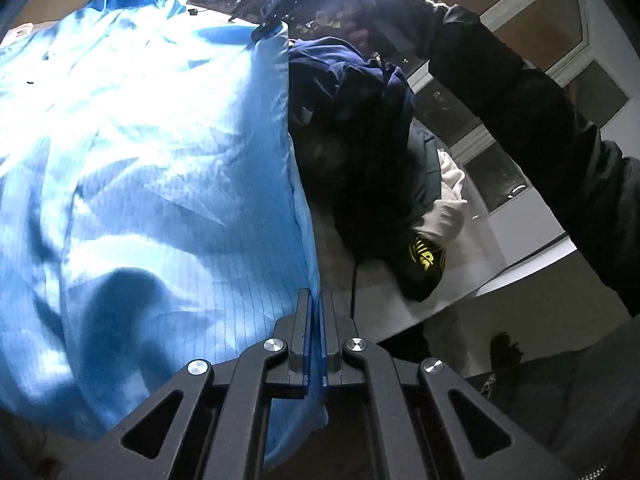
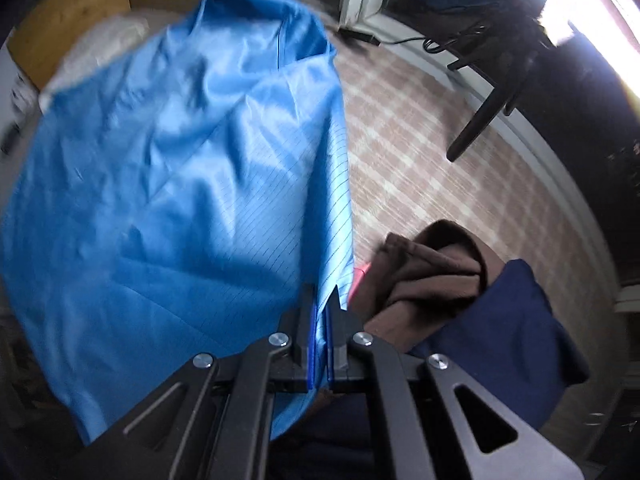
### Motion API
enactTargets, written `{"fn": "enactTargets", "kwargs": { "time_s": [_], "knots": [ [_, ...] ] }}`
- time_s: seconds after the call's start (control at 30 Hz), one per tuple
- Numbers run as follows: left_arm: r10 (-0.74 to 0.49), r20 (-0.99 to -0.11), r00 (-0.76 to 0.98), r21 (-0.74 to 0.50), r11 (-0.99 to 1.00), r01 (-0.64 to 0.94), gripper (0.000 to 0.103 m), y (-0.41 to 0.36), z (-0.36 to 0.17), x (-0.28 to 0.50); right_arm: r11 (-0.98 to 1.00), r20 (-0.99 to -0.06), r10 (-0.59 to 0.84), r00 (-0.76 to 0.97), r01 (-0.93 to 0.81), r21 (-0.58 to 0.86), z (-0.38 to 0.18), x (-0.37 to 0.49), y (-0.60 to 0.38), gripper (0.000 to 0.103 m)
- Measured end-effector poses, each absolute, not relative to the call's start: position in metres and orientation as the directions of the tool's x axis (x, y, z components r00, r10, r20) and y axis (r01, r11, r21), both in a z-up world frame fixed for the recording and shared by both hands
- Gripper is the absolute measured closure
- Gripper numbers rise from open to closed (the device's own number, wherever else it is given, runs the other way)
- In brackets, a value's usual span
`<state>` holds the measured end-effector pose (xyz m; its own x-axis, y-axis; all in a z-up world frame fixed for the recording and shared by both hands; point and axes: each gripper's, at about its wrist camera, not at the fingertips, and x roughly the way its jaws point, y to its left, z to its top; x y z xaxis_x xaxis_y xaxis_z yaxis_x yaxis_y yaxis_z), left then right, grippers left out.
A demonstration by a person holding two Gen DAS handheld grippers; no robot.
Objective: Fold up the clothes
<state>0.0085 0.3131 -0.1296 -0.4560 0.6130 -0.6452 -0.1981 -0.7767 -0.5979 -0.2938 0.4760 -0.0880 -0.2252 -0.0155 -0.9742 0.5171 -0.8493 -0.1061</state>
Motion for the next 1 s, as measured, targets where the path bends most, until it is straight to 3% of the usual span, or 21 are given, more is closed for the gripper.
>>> {"fn": "enactTargets", "kwargs": {
  "time_s": [0.13, 0.43, 0.53, 0.63, 0.7, 0.73, 0.8, 0.83, 0.93, 1.0],
  "knots": [
    [0.605, -0.621, -0.498, -0.609, -0.773, -0.179, 0.101, 0.291, -0.121, 0.020, -0.844, -0.968, -0.045, -0.248, 0.527, -0.095, -0.071, -0.291, 0.454, 0.100],
    [0.444, -0.694, -0.567, -0.563, -0.826, 0.043, 0.103, 0.191, -0.138, 0.050, -0.768, -0.944, -0.153, -0.294, 0.637, -0.074, -0.022, -0.290, 0.324, 0.100],
    [0.386, -0.717, -0.580, -0.543, -0.831, 0.118, 0.103, 0.158, -0.144, 0.060, -0.743, -0.950, -0.141, -0.279, 0.664, -0.085, -0.043, -0.295, 0.270, 0.099],
    [0.327, -0.739, -0.589, -0.521, -0.831, 0.193, 0.103, 0.125, -0.150, 0.070, -0.744, -0.967, -0.125, -0.224, 0.665, -0.058, -0.070, -0.300, 0.232, 0.088],
    [0.336, -0.753, -0.566, -0.494, -0.856, 0.149, 0.103, 0.140, -0.151, 0.066, -0.748, -0.968, -0.126, -0.219, 0.662, -0.053, -0.079, -0.299, 0.224, 0.088],
    [0.342, -0.760, -0.553, -0.480, -0.869, 0.122, 0.101, 0.148, -0.151, 0.064, -0.749, -0.967, -0.130, -0.219, 0.660, -0.049, -0.079, -0.298, 0.226, 0.083],
    [0.362, -0.771, -0.524, -0.478, -0.872, 0.101, 0.083, 0.154, -0.153, 0.063, -0.759, -0.961, -0.145, -0.234, 0.650, -0.043, -0.069, -0.292, 0.239, 0.070],
    [0.378, -0.770, -0.514, -0.493, -0.864, 0.102, 0.080, 0.157, -0.157, 0.064, -0.763, -0.957, -0.154, -0.245, 0.645, -0.042, -0.062, -0.289, 0.247, 0.063],
    [0.408, -0.783, -0.470, -0.497, -0.864, 0.076, 0.079, 0.181, -0.165, 0.058, -0.774, -0.946, -0.179, -0.270, 0.633, -0.034, -0.044, -0.271, 0.274, 0.061],
    [0.427, -0.790, -0.439, -0.500, -0.864, 0.060, 0.072, 0.197, -0.171, 0.055, -0.772, -0.948, -0.186, -0.259, 0.635, -0.022, -0.039, -0.253, 0.296, 0.061]
  ]
}}
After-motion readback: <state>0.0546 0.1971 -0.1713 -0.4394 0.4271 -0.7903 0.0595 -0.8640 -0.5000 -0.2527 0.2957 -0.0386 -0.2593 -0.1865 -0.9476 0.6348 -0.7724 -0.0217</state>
